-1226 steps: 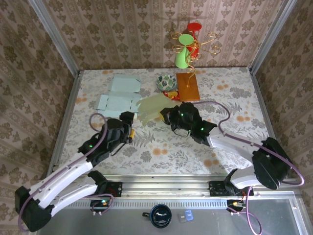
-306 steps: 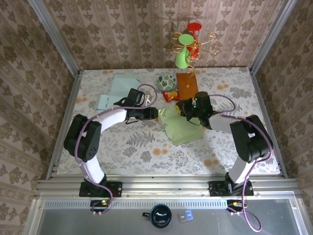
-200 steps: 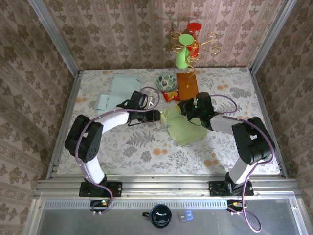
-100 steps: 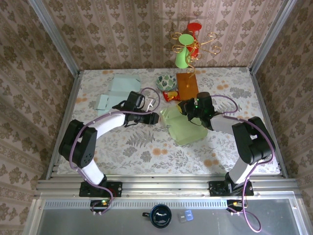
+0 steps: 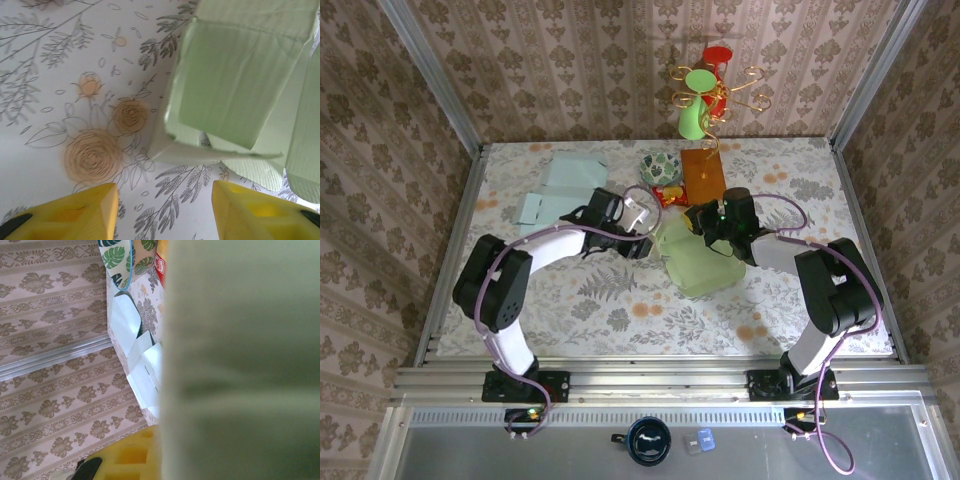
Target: Fold the paper box
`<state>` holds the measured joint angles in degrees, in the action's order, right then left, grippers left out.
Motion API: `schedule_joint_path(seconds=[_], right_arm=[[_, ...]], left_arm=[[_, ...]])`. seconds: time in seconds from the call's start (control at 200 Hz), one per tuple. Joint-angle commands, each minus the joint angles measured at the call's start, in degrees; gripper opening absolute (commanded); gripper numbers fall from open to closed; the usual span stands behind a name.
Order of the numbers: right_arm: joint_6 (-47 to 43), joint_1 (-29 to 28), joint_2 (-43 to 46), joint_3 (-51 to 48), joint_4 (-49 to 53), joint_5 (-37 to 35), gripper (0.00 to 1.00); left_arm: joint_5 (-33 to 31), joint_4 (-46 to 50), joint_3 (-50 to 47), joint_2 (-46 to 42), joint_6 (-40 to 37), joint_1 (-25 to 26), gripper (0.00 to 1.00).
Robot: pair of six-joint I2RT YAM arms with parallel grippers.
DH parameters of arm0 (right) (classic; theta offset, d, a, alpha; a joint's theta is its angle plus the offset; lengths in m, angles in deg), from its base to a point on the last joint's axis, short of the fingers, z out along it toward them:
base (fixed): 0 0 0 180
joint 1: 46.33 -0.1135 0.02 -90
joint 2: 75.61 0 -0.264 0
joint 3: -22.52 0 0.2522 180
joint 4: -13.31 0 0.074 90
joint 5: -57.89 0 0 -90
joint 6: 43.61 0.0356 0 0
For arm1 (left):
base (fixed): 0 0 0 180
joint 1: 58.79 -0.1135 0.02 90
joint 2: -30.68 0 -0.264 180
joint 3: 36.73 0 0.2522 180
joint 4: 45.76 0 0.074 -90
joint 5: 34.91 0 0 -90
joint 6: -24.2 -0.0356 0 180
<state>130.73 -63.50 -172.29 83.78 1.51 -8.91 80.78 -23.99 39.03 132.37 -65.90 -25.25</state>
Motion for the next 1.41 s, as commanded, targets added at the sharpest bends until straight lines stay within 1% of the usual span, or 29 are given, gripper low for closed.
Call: schedule_joint_path(seconds=[0.0, 0.195, 0.435, 0.625, 0.86, 0.955, 1.1, 1.315, 1.4], right_arm=[[0.2, 0.4, 0.1, -0.4, 0.7, 1.0, 0.00], [0.4, 0.5, -0.1, -0.3, 0.6, 1.6, 0.00], [1.3, 0.7, -1.0, 0.0, -0.4, 2.4, 0.00], [1.3, 0.8, -1.2, 0.0, -1.0, 2.3, 0.00], [1.9, 0.7, -1.1, -0.8, -3.0, 1.7, 0.00], [2.4, 0.7, -1.1, -1.8, -5.1, 1.1, 0.00], [2.5, 0.6, -1.5, -4.6, -10.9, -0.4, 0.00], [4.4, 0.2, -3.4, -10.5, -25.2, -3.1, 0.00], [5.0, -0.1, -4.4, -11.7, -29.2, -3.9, 0.00]], left_arm=[[-0.4, -1.1, 2.2, 0.8, -2.6, 0.6, 0.54], [0.5, -3.3, 2.1, 1.3, -2.1, 1.7, 0.52], [0.1, -4.5, 2.5, 1.9, -1.4, 3.9, 0.48], [-2.5, -5.9, 2.4, 1.4, 0.6, 5.5, 0.42], [-5.2, -8.6, 1.7, 1.2, 4.8, 6.5, 0.39], [-6.9, -9.8, 1.4, 1.4, 6.6, 7.1, 0.40], [-11.9, -11.1, 0.3, 1.5, 9.0, 8.5, 0.40], [-14.9, -13.6, -1.4, 1.7, 11.0, 10.2, 0.39], [-16.4, -14.3, -1.8, 1.9, 11.6, 11.0, 0.39]])
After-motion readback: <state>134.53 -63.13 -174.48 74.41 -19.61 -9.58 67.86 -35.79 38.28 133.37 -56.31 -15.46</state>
